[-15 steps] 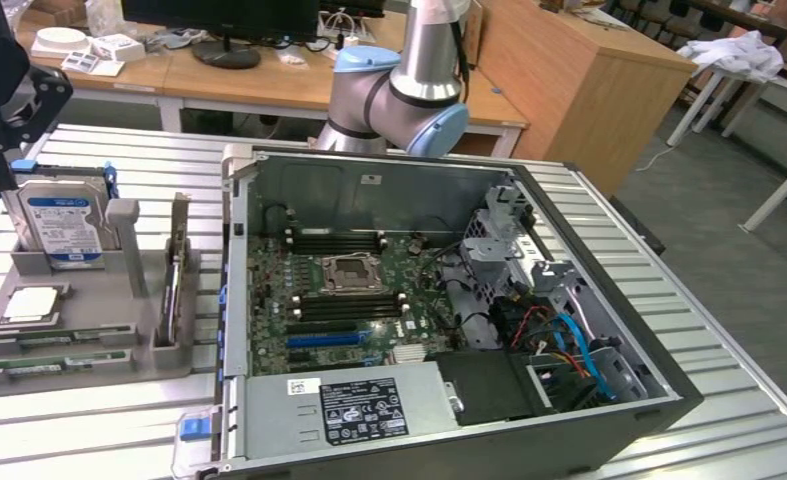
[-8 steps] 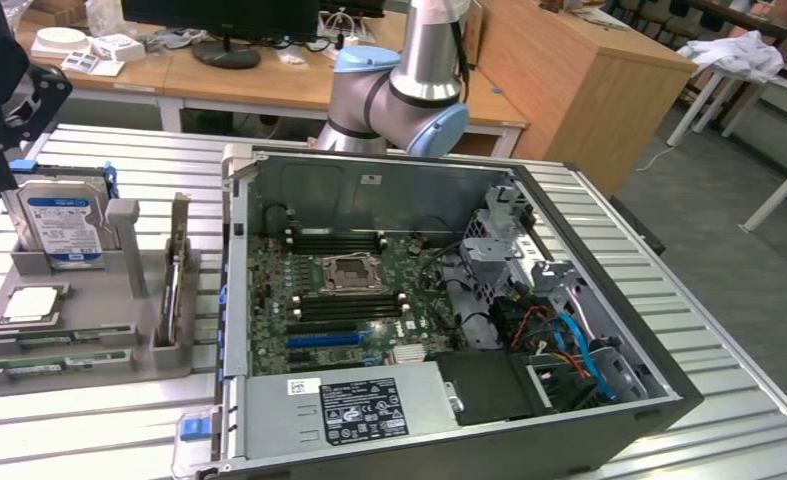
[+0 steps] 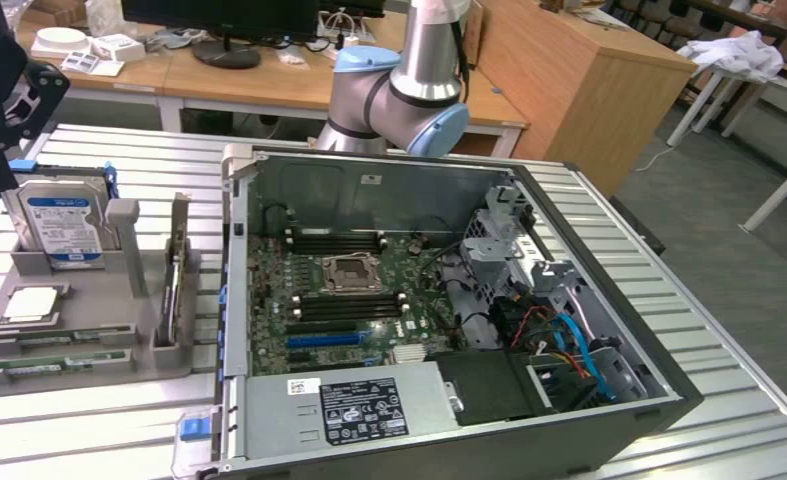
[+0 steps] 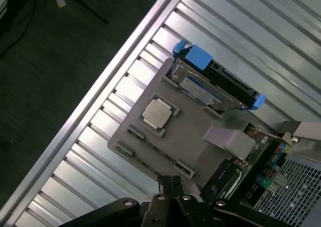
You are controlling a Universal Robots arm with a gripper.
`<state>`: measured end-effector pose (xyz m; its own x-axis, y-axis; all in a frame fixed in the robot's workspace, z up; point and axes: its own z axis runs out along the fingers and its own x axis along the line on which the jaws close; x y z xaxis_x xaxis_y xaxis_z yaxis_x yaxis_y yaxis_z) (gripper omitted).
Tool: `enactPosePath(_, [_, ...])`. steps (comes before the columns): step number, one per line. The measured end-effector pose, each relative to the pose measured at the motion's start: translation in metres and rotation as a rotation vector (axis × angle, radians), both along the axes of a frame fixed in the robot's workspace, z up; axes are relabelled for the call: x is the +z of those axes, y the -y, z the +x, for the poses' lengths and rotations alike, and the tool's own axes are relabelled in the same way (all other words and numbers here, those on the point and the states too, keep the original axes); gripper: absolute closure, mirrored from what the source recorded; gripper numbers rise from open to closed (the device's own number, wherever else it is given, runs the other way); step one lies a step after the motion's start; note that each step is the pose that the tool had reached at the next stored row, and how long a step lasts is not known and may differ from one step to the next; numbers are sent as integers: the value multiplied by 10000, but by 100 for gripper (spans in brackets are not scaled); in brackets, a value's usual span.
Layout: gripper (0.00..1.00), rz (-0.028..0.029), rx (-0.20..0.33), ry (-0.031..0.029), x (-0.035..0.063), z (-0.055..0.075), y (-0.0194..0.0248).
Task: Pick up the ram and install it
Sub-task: 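Pick up the ram and move it above insertion slot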
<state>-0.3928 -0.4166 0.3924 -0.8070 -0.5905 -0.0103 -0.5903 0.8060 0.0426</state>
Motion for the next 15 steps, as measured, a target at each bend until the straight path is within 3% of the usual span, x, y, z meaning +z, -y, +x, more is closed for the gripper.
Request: enactPosePath(15, [89, 5, 2365, 12, 0, 0, 0])
